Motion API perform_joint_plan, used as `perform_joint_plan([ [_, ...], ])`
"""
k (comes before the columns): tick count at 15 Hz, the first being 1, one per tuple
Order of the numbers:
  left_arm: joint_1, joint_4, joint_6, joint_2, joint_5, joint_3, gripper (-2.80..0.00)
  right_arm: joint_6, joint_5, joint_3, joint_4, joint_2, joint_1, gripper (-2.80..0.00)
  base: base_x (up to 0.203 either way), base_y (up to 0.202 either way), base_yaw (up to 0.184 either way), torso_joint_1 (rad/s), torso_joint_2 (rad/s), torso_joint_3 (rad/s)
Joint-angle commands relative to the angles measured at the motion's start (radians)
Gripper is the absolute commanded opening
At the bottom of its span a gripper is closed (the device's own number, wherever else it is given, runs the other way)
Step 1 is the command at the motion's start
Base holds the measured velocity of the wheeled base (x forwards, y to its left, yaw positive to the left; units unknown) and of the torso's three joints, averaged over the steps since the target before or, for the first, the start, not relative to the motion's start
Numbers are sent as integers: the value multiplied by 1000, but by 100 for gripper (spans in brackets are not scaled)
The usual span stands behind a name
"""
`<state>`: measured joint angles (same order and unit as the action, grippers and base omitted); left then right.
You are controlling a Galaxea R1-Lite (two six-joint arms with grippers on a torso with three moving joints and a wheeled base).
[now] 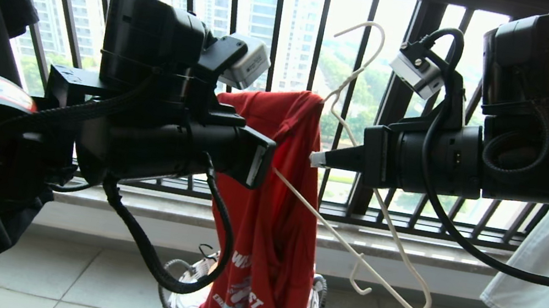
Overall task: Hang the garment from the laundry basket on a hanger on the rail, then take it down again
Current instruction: Hang the clothes on the clothes rack
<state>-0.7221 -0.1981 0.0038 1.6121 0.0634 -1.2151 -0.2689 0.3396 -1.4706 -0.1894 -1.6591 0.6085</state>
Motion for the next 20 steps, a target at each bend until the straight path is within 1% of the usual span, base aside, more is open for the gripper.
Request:
perform_joint_plan([
  [1, 0, -1, -5, -20, -1, -1, -280, -1, 3, 1, -1, -1, 0, -280, 0, 0, 0, 0, 0, 0],
  [3, 0, -5, -7, -24, -1, -1, -280, -1, 3, 1, -1, -1, 0, -280, 0, 0, 0, 0, 0, 0],
  [6, -3, -70, -22, -34, -5, 8, -280, -1, 1, 3, -1, -7, 2, -280, 0, 0, 0, 0, 0, 0],
  [9, -20, -185, -72, -36, -4, 26, -280, 0, 3, 4, -2, -8, 6, -280, 0, 0, 0, 0, 0, 0],
  [12, -47, -265, -76, -38, -4, 53, -280, 0, 1, 9, -4, -10, 26, -280, 0, 0, 0, 0, 0, 0],
  [15, -66, -268, -79, -33, -4, 55, -280, 0, 2, 11, -4, -10, 30, -280, 0, 0, 0, 0, 0, 0],
  [17, -88, -268, -92, -36, -4, 58, -280, 0, 2, 13, -4, -13, 36, -280, 0, 0, 0, 0, 0, 0],
  [20, -94, -268, -97, -42, -5, 67, -280, 0, 1, 13, -4, -14, 38, -280, 0, 0, 0, 0, 0, 0],
])
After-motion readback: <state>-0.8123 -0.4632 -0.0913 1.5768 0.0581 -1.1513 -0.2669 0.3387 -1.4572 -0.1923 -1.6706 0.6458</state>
